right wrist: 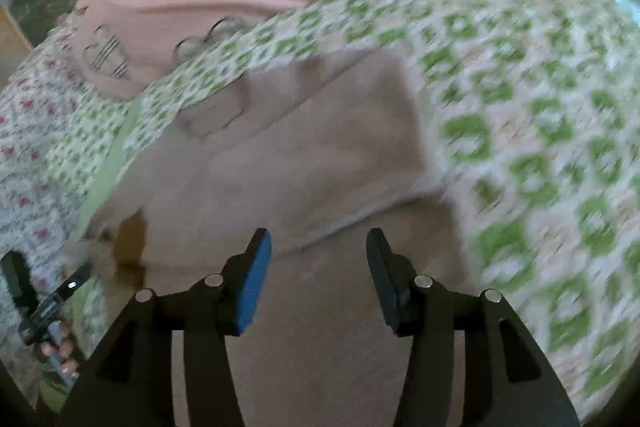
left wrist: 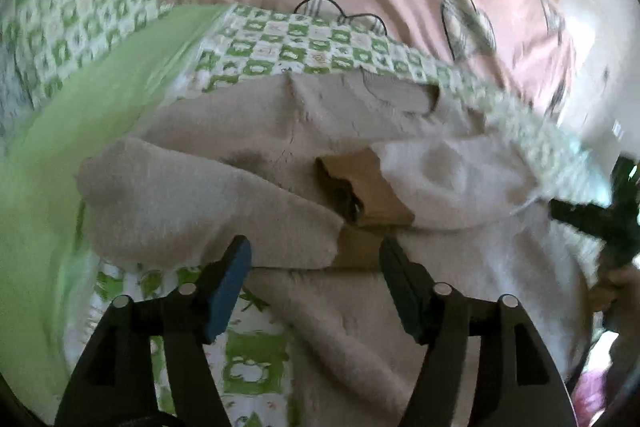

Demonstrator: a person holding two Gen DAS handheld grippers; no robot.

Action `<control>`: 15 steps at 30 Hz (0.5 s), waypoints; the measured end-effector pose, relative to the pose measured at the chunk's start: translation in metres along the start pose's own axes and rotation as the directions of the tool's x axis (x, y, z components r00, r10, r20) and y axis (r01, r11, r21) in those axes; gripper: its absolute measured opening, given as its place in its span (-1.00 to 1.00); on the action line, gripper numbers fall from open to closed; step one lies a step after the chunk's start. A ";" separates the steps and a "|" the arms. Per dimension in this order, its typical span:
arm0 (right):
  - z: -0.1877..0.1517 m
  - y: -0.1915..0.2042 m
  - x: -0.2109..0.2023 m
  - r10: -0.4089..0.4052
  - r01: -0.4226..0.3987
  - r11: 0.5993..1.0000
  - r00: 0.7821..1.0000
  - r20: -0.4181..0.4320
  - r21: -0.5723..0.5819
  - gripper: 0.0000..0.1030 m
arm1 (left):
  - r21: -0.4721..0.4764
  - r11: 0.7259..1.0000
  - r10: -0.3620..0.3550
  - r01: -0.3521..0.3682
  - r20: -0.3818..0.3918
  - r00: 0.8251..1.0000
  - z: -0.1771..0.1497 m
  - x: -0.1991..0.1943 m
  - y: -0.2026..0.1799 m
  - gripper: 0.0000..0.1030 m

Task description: Fold small clothes

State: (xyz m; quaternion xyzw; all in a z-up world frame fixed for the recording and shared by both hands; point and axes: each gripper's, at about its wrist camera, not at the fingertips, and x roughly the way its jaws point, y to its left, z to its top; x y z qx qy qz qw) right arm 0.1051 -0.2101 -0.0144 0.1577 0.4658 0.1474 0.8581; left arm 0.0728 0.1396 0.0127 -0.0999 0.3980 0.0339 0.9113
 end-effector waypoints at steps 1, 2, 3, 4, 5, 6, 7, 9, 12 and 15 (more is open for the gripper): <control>-0.007 0.003 0.002 0.010 -0.010 1.000 1.000 -0.015 0.003 0.00 | 0.068 0.997 0.021 -0.022 0.007 1.000 -0.001 0.000 -0.011 0.31; -0.014 0.007 0.005 0.019 -0.019 1.000 0.999 -0.035 0.006 0.00 | 0.129 0.991 0.038 -0.039 0.011 0.999 -0.001 0.002 -0.021 0.33; -0.017 0.009 0.008 0.028 -0.027 1.000 0.998 -0.051 0.006 0.00 | 0.217 0.974 0.064 -0.066 0.018 0.998 -0.002 0.005 -0.036 0.35; -0.023 0.012 0.009 0.038 -0.038 0.999 0.997 -0.065 0.008 0.00 | 0.273 0.959 0.075 -0.078 0.021 0.997 -0.003 0.008 -0.045 0.37; -0.028 0.015 0.009 0.051 -0.050 0.999 0.996 -0.075 0.016 0.00 | 0.332 0.940 0.082 -0.084 0.020 0.996 -0.004 0.013 -0.054 0.38; -0.032 0.016 0.007 0.056 -0.055 0.998 0.995 -0.078 0.020 0.00 | 0.398 0.912 0.099 -0.099 0.019 0.995 -0.006 0.021 -0.063 0.38; -0.035 0.018 0.006 0.065 -0.063 0.998 0.995 -0.082 0.024 0.00 | 0.436 0.895 0.105 -0.098 0.008 0.994 -0.008 0.029 -0.068 0.38; -0.037 0.020 0.005 0.072 -0.070 0.997 0.994 -0.086 0.028 0.00 | 0.472 0.876 0.123 -0.094 -0.031 0.992 -0.010 0.049 -0.068 0.38; -0.036 0.020 0.003 0.066 -0.064 0.998 0.994 -0.083 0.027 0.00 | 0.425 0.902 0.121 -0.075 -0.083 0.989 -0.004 0.070 -0.051 -0.01; -0.034 0.017 -0.003 0.060 -0.057 0.998 0.995 -0.074 0.035 0.00 | 0.313 0.950 0.041 -0.011 -0.091 0.995 0.006 0.065 -0.030 -0.84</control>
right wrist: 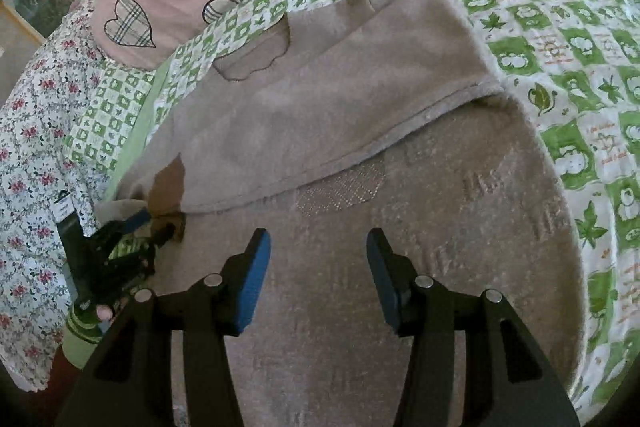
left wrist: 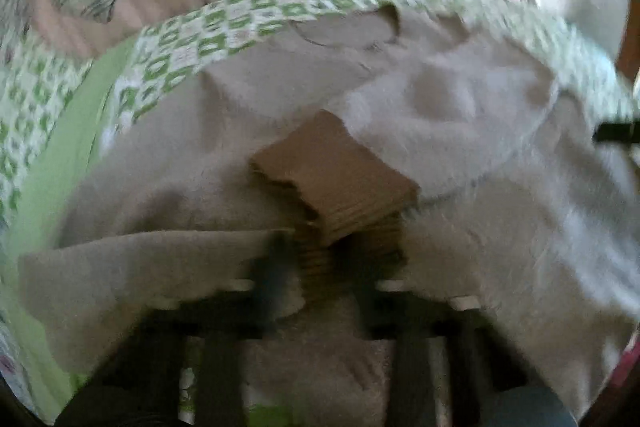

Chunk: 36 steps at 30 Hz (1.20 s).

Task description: Fold small clothes

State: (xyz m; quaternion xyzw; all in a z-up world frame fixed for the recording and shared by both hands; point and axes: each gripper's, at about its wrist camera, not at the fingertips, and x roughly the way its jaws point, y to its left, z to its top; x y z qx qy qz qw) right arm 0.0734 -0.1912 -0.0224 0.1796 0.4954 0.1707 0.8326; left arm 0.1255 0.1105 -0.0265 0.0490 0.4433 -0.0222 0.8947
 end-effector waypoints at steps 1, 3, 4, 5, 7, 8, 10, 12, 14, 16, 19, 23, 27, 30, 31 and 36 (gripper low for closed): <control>0.002 0.000 -0.001 -0.003 0.003 1.000 1.000 0.003 0.003 0.00 | -0.029 1.000 -0.011 0.011 0.017 1.000 -0.002 -0.006 0.007 -0.88; 0.004 0.000 -0.003 -0.006 0.006 1.000 1.000 0.009 0.004 0.00 | -0.058 0.998 -0.002 0.005 0.051 0.999 -0.008 -0.020 0.015 -1.00; 0.004 0.001 -0.003 -0.008 0.008 1.000 1.000 0.011 0.003 0.00 | -0.078 0.997 0.011 -0.005 0.074 0.997 -0.014 -0.031 0.020 -1.00; 0.004 0.001 -0.002 -0.009 0.009 1.000 1.000 0.012 0.004 0.00 | -0.097 0.995 0.005 0.004 0.092 0.996 -0.018 -0.038 0.025 -1.00; 0.005 0.002 -0.002 0.006 -0.007 1.000 1.000 0.005 0.006 0.00 | -0.129 0.991 -0.005 0.020 0.120 0.993 -0.024 -0.053 0.032 -1.00; 0.005 0.003 -0.001 0.017 -0.017 1.000 1.000 0.000 0.008 0.00 | -0.140 0.990 -0.007 0.026 0.134 0.991 -0.026 -0.060 0.035 -1.00; 0.003 0.006 0.002 0.021 -0.021 1.000 1.000 -0.006 0.001 0.00 | -0.134 0.989 -0.046 0.068 0.160 0.986 -0.025 -0.071 0.035 -1.00; 0.001 0.010 0.004 0.029 -0.029 1.000 0.999 -0.017 -0.002 0.00 | -0.064 0.997 -0.034 0.045 0.158 0.987 -0.022 -0.073 0.021 -0.87; -0.002 0.012 0.007 0.038 -0.038 0.999 0.999 -0.029 0.001 0.00 | 0.026 0.999 -0.038 0.036 0.110 0.993 -0.019 -0.064 0.006 -0.40; -0.003 0.014 0.006 0.051 -0.050 0.999 0.998 -0.032 0.003 0.00 | 0.094 0.995 -0.022 0.017 0.061 0.998 -0.015 -0.049 -0.007 0.20; -0.006 0.012 0.003 0.049 -0.048 0.999 0.998 -0.028 0.013 0.01 | 0.202 0.979 0.027 -0.026 -0.004 1.000 -0.013 -0.024 -0.023 0.31; -0.006 0.004 0.001 0.040 -0.038 0.998 0.999 -0.032 0.040 0.01 | 0.273 0.959 0.102 -0.080 -0.065 0.993 -0.017 0.007 -0.022 0.34; -0.004 -0.003 -0.001 0.032 -0.030 0.998 0.999 -0.025 0.060 0.01 | 0.177 0.981 0.094 -0.083 -0.050 0.994 -0.009 0.004 0.002 -0.84; -0.004 -0.003 0.000 0.033 -0.031 0.997 0.999 -0.023 0.066 0.01 | 0.083 0.995 0.055 -0.056 0.017 0.998 -0.007 -0.018 0.018 -0.87; -0.004 -0.002 0.000 0.038 -0.036 0.997 0.999 -0.024 0.063 0.01 | 0.055 0.997 0.047 -0.049 0.047 0.998 -0.008 -0.030 0.021 -0.87; -0.005 0.003 -0.004 0.066 -0.065 0.997 0.998 -0.020 0.044 0.01 | -0.089 0.994 -0.046 0.067 0.217 0.975 -0.006 -0.109 0.032 -0.87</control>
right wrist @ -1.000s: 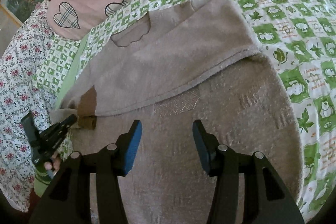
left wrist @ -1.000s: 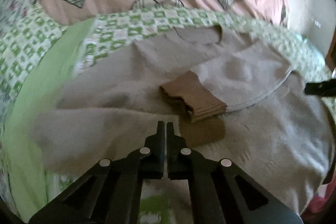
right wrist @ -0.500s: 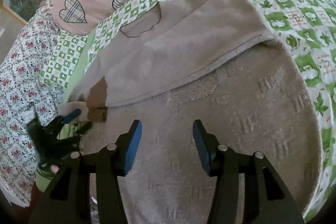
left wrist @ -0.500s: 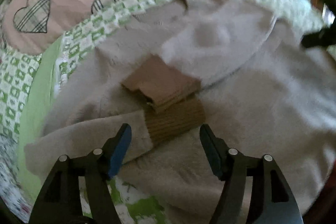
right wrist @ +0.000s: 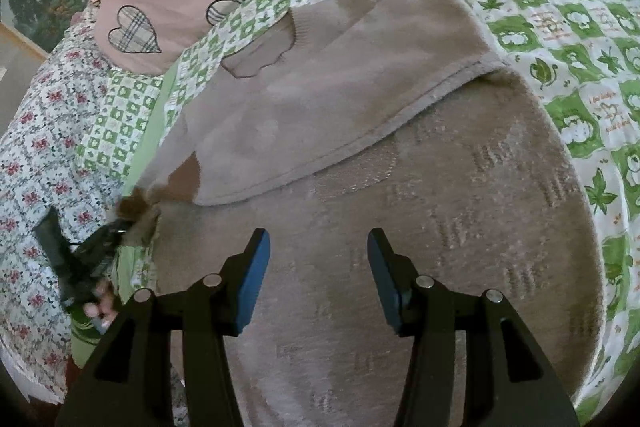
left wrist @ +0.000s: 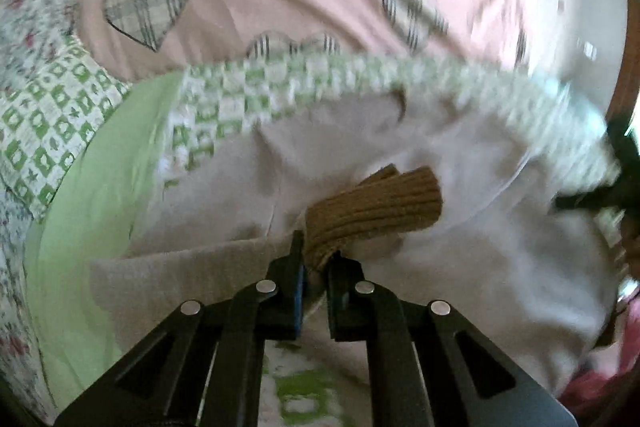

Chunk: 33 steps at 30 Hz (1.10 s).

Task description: Fold small clothes

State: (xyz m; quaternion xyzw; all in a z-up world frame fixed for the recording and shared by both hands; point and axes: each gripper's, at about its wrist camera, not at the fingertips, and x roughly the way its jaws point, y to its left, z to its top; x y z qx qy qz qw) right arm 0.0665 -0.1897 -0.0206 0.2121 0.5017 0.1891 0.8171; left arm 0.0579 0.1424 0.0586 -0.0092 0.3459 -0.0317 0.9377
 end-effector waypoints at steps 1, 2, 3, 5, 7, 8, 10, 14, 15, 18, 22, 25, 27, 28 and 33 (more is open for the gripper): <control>0.001 0.000 -0.001 0.006 -0.006 1.000 1.000 0.003 -0.002 0.01 | -0.011 1.000 -0.017 0.017 0.026 1.000 0.007 -0.009 -0.002 -0.87; 0.002 0.000 -0.003 0.013 -0.013 1.000 1.000 0.008 -0.002 0.01 | -0.018 0.999 -0.038 0.039 0.052 0.998 0.018 -0.015 -0.004 -0.87; 0.003 0.001 -0.004 0.017 -0.017 1.000 1.000 0.013 -0.002 0.01 | -0.019 0.997 -0.067 0.069 0.079 0.995 0.031 -0.019 -0.012 -0.87; 0.006 -0.001 -0.008 0.020 -0.020 1.000 0.999 0.030 0.001 0.01 | -0.007 0.991 -0.133 0.134 0.103 0.986 0.057 -0.011 -0.031 -0.87; 0.008 -0.008 -0.014 0.022 -0.022 1.000 0.998 0.050 0.017 0.01 | 0.018 0.981 -0.193 0.192 0.114 0.975 0.077 0.006 -0.058 -0.87; 0.009 -0.012 -0.019 0.021 -0.023 0.999 0.998 0.063 0.029 0.01 | 0.035 0.975 -0.223 0.220 0.113 0.968 0.086 0.018 -0.073 -0.87; 0.010 -0.023 -0.027 0.007 -0.011 0.999 0.997 0.081 0.047 0.01 | 0.057 0.958 -0.284 0.279 0.087 0.955 0.098 0.049 -0.110 -0.87; 0.013 -0.050 -0.044 -0.036 0.025 0.994 0.993 0.111 0.102 0.01 | 0.089 0.934 -0.348 0.347 -0.008 0.938 0.108 0.121 -0.174 -0.87; 0.014 -0.056 -0.047 -0.046 0.032 0.993 0.992 0.116 0.113 0.01 | 0.088 0.926 -0.364 0.366 -0.038 0.931 0.108 0.141 -0.188 -0.87; 0.015 -0.073 -0.056 -0.075 0.056 0.988 0.989 0.130 0.145 0.01 | 0.077 0.931 -0.347 0.356 -0.106 0.932 0.100 0.184 -0.209 -0.85; 0.018 -0.080 -0.058 -0.085 0.063 0.986 0.987 0.139 0.155 0.01 | 0.053 0.938 -0.329 0.343 -0.174 0.928 0.089 0.214 -0.212 -0.69; 0.021 -0.079 -0.054 -0.078 0.057 0.987 0.987 0.137 0.153 0.01 | 0.038 0.948 -0.306 0.317 -0.173 0.936 0.081 0.197 -0.199 -0.19; 0.025 -0.073 -0.049 -0.065 0.046 0.989 0.989 0.136 0.139 0.01 | 0.022 0.960 -0.274 0.280 -0.146 0.951 0.075 0.177 -0.185 0.21; 0.027 -0.069 -0.046 -0.057 0.039 0.991 0.989 0.138 0.127 0.01 | -0.005 0.967 -0.252 0.254 -0.118 0.960 0.068 0.159 -0.170 0.22; 0.046 -0.048 -0.029 -0.044 0.042 0.999 0.989 0.141 0.017 0.01 | -0.103 0.991 -0.094 0.086 -0.082 0.992 0.026 0.100 -0.097 0.25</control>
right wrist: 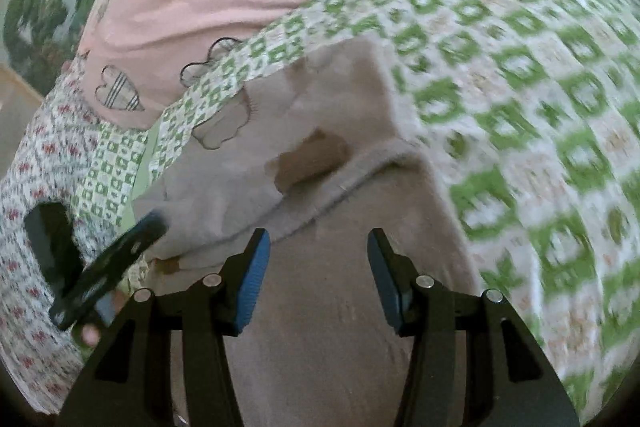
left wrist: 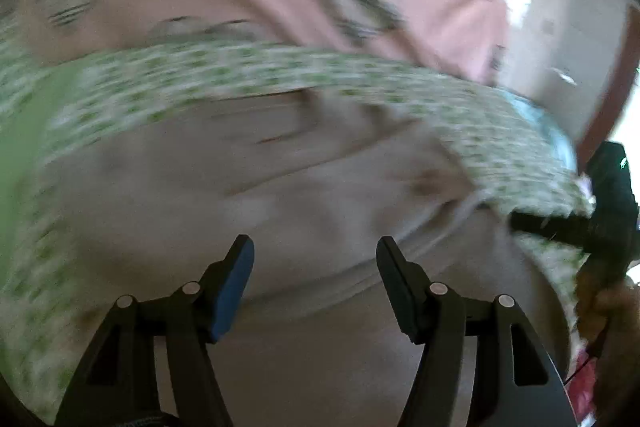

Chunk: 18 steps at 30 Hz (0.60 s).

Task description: Fold small clothes

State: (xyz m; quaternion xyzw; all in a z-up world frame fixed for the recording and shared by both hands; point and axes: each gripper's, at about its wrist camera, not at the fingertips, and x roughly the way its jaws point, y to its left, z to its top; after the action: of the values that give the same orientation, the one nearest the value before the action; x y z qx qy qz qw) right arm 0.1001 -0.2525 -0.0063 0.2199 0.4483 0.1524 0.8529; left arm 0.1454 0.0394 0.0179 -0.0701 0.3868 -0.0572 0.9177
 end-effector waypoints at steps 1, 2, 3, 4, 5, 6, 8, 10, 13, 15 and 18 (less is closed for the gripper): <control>0.006 0.005 0.006 -0.006 0.006 0.999 1.000 0.000 -0.036 0.01 | -0.044 0.996 0.071 -0.071 -0.006 0.997 -0.012 -0.009 0.025 0.25; 0.010 0.008 0.010 -0.013 0.013 0.998 1.000 0.001 -0.056 0.01 | -0.072 0.991 0.113 -0.114 -0.014 0.993 -0.018 -0.012 0.040 0.25; 0.016 0.009 0.015 -0.019 0.019 0.997 1.000 0.000 -0.073 0.01 | -0.106 0.981 0.159 -0.162 -0.030 0.987 -0.025 -0.014 0.060 0.25; 0.022 0.009 0.020 -0.026 0.026 0.996 1.000 -0.001 -0.082 0.01 | -0.145 0.968 0.199 -0.206 -0.056 0.978 -0.033 -0.015 0.082 0.24; 0.029 0.008 0.027 -0.036 0.035 0.995 0.999 -0.004 -0.089 0.01 | -0.174 0.955 0.230 -0.242 -0.084 0.970 -0.039 -0.013 0.099 0.22; 0.036 0.006 0.033 -0.047 0.046 0.994 0.999 -0.005 -0.095 0.01 | -0.197 0.942 0.254 -0.271 -0.106 0.961 -0.044 -0.012 0.113 0.21; 0.044 0.007 0.041 -0.068 0.068 0.986 0.998 0.003 -0.149 0.01 | -0.210 0.929 0.283 -0.304 -0.124 0.951 -0.050 -0.008 0.131 0.21; 0.047 0.016 0.048 -0.101 0.098 0.962 0.995 0.002 -0.254 0.01 | -0.195 0.926 0.301 -0.323 -0.134 0.944 -0.049 -0.001 0.136 0.21; 0.046 0.035 0.061 -0.134 0.111 0.881 0.991 -0.017 -0.461 0.01 | -0.177 0.917 0.337 -0.358 -0.137 0.932 -0.042 0.012 0.141 0.22; 0.045 0.041 0.071 -0.161 0.111 0.834 0.986 -0.047 -0.540 0.01 | -0.207 0.903 0.355 -0.377 -0.137 0.925 -0.037 0.016 0.149 0.23; 0.051 0.031 0.084 -0.174 0.100 0.833 0.981 -0.086 -0.543 0.01 | -0.290 0.884 0.344 -0.366 -0.127 0.930 -0.035 0.018 0.164 0.23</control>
State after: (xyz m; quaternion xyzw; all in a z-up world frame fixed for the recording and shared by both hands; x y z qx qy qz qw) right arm 0.1864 -0.1997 -0.0233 -0.0705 0.4576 0.2242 0.8575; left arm 0.1413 0.1946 -0.0467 -0.1385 0.4301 0.1704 0.8757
